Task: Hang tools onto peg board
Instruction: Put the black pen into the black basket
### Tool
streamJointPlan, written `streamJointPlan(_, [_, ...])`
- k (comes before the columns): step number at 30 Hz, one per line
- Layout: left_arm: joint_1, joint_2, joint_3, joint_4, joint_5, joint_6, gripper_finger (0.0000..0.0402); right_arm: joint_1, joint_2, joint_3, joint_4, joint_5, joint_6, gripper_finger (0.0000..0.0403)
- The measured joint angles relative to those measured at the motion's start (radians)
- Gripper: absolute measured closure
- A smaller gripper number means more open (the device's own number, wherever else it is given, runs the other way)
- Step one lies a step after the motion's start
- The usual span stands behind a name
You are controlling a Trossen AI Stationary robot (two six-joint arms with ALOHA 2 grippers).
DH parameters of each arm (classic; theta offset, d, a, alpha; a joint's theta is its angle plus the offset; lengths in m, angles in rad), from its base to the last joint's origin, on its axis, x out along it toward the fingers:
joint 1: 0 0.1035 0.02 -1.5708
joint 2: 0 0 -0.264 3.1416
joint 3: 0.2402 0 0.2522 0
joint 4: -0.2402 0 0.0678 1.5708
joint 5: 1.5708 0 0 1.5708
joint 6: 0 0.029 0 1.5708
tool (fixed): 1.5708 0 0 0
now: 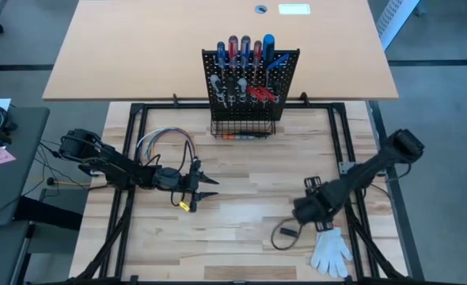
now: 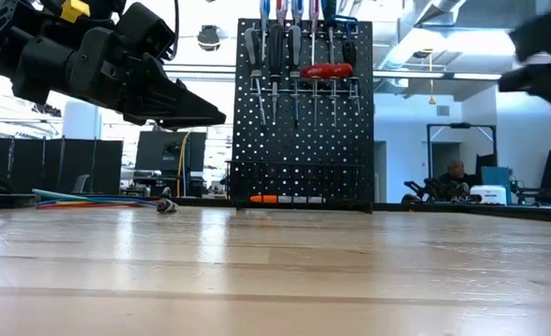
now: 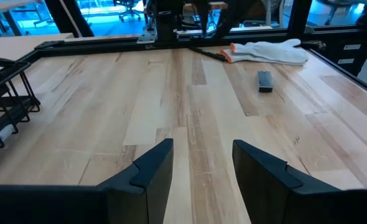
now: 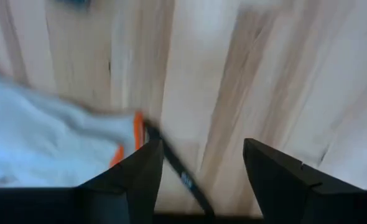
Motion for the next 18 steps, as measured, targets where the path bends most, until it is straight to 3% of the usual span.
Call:
streamJointPlan(5, [0.000,0.000,0.000,-0.001,0.000,0.005,0.0240,0.083,0.077,-0.020,0.029,-0.039,0.007,0.0188])
streamJointPlan(12, [0.000,0.000,0.000,0.000,0.000,0.007,0.0240,0.088,0.218,-0.081,0.054,-0.133,-0.022,0.0222])
streamJointPlan(18, [0.000,0.000,0.000,0.000,0.000,0.007,0.0240,0.071,0.276,-0.111,0.150,-0.138,-0.081,0.0284])
